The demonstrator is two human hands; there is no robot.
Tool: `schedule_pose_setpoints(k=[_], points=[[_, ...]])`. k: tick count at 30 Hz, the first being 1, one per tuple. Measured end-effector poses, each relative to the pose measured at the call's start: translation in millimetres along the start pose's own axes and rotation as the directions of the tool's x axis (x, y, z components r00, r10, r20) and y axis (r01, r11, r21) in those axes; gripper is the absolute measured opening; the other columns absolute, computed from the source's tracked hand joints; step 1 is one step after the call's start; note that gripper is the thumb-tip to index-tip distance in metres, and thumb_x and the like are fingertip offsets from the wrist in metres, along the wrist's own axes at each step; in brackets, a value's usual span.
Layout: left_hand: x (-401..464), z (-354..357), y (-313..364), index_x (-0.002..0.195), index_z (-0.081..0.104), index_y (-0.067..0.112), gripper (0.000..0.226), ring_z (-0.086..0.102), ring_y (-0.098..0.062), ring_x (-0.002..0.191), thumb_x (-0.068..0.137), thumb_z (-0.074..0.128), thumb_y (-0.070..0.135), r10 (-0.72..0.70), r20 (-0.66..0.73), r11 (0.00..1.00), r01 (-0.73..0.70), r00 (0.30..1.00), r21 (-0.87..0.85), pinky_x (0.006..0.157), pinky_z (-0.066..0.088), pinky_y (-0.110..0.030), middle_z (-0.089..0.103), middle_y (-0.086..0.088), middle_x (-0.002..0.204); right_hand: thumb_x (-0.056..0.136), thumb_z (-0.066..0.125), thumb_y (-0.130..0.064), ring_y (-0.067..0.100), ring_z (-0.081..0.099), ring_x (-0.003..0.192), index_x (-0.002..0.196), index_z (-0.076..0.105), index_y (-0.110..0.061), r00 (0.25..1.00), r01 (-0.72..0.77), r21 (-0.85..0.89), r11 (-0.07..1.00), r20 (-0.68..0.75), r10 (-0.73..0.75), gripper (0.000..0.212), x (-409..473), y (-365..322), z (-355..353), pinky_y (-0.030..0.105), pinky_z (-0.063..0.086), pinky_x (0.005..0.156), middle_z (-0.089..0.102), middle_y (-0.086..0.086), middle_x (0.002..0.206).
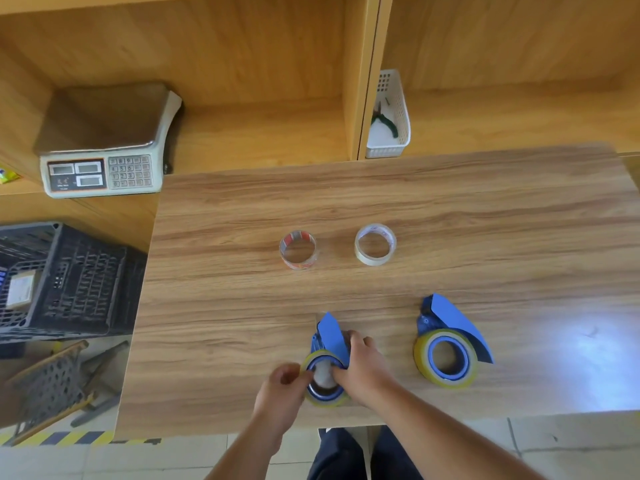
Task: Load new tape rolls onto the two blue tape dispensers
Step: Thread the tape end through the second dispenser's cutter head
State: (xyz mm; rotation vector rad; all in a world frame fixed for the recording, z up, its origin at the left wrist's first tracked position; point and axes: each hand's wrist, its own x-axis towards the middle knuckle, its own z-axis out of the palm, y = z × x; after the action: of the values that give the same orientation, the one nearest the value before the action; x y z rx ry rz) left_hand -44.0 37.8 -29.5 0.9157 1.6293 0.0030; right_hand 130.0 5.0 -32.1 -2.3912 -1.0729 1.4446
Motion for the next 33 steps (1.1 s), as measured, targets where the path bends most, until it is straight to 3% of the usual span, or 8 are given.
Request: schedule_pose_setpoints(k=[2,5,11,16,21,25,27,33], points=[[-11,2,8,0.111,0.062,0.035,0.037,0.066,-0.015,0.097,0.079,0.077,0.044,0.070,-0.113,0.991,-0.056,0.991,0.124,0.084,0.052,-0.036,0.068,0.004,0.108,0.088,0.068,-0.040,0.027,0.057,0.117,0.147,0.031,-0.023,1.000,0.012,-0.013,1.000,-0.005,-0.012,0.072,-6,5,-9,0.038,0.055,0.090,0.043,0.006,0.136],[-32,12,16,0.114,0.058,0.029,0.032,0.056,-0.020,0.103,0.087,0.076,0.025,0.331,-0.284,0.930,-0.260,0.900,0.259,0.086,0.042,-0.032,0.052,0.009,0.108,0.094,0.061,-0.040,0.027,0.061,0.114,0.150,0.029,-0.023,0.997,0.065,-0.012,0.998,-0.044,-0.066,0.067,-18,15,-28,0.037,0.053,0.088,0.041,0.006,0.141],[-72,73,34,0.099,0.058,0.038,0.030,0.056,-0.009,0.085,0.087,0.074,0.016,0.651,-0.039,0.716,-0.597,0.758,0.362,0.071,0.043,-0.013,0.055,0.011,0.093,0.095,0.054,-0.026,0.019,0.059,0.098,0.134,0.053,-0.022,0.937,0.193,0.083,0.978,-0.311,-0.159,0.039,-43,50,-86,0.038,0.051,0.083,0.056,-0.003,0.109],[-76,136,54,0.107,0.061,0.032,0.020,0.056,-0.001,0.073,0.094,0.068,0.019,0.547,0.088,0.787,-0.547,0.832,0.284,0.067,0.043,-0.008,0.062,0.007,0.094,0.088,0.061,-0.012,0.033,0.058,0.109,0.128,0.057,-0.015,0.799,0.110,0.157,0.982,-0.601,0.006,0.040,-38,111,-138,0.047,0.049,0.094,0.058,0.006,0.119],[-61,174,68,0.137,0.055,0.026,0.038,0.061,-0.007,0.098,0.101,0.057,0.037,0.388,0.115,0.818,-0.399,0.915,0.415,0.079,0.043,-0.021,0.059,0.008,0.133,0.087,0.064,-0.030,0.029,0.045,0.132,0.149,0.040,-0.018,0.907,-0.119,0.236,0.965,-0.371,0.202,0.068,-29,154,-169,0.043,0.039,0.111,0.048,0.008,0.143],[-50,192,79,0.155,0.041,0.021,0.059,0.049,-0.003,0.088,0.102,0.052,0.047,0.295,0.128,0.832,-0.321,0.947,0.452,0.058,0.035,-0.012,0.046,0.002,0.154,0.080,0.072,-0.048,0.027,0.048,0.135,0.154,0.035,-0.023,0.959,-0.158,0.185,0.970,-0.207,0.195,0.086,-23,166,-167,0.040,0.042,0.109,0.048,0.004,0.150],[-47,199,83,0.155,0.040,0.020,0.064,0.048,-0.008,0.094,0.100,0.054,0.050,0.278,0.131,0.820,-0.306,0.952,0.483,0.060,0.035,-0.016,0.046,0.001,0.152,0.076,0.076,-0.050,0.024,0.050,0.134,0.154,0.036,-0.024,0.970,-0.139,0.173,0.975,-0.175,0.169,0.092,-19,167,-161,0.040,0.045,0.109,0.051,0.002,0.148],[-43,218,84,0.126,0.058,0.024,0.043,0.057,-0.006,0.076,0.091,0.067,0.047,0.296,0.096,0.813,-0.304,0.950,0.496,0.057,0.041,-0.022,0.054,0.002,0.126,0.072,0.076,-0.046,0.026,0.053,0.125,0.149,0.039,-0.025,0.982,-0.098,0.073,0.993,-0.154,0.108,0.087,-17,162,-150,0.043,0.049,0.103,0.055,0.003,0.137]])
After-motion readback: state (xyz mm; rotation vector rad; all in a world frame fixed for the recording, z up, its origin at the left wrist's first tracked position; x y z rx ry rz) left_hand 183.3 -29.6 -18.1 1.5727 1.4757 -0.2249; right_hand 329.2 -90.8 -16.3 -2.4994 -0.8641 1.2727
